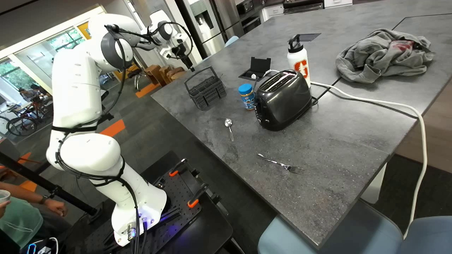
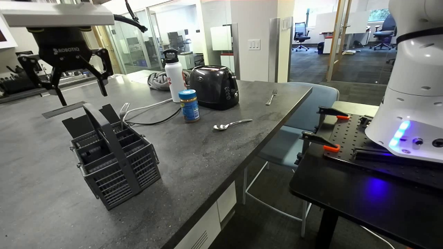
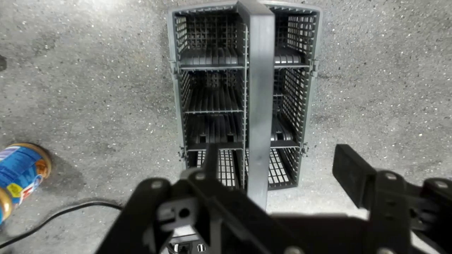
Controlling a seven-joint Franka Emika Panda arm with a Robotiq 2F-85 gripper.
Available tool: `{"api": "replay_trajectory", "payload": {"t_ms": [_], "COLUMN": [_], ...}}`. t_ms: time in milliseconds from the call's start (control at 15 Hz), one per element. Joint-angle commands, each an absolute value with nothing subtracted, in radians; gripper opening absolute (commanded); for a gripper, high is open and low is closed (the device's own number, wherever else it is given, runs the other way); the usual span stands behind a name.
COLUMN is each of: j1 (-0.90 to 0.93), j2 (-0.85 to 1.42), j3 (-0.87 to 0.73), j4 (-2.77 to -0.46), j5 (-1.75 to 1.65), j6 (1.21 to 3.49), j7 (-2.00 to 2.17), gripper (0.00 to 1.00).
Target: Move the grey cutlery holder to the left
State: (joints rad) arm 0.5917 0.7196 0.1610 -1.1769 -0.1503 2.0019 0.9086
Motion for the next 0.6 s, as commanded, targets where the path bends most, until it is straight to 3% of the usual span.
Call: {"api": "replay_trajectory", "payload": {"t_ms": [0,533], "j1": [0.600,0.577], "j2": [0.604,0.400], "j3": [0.162,0.162], "j4": [-1.232,-1.380], "j5": [-0.148,-0.130], "j6": [1.921,1.937], "j7": [0.938,0.950], "gripper": [1.00,1.00]}}
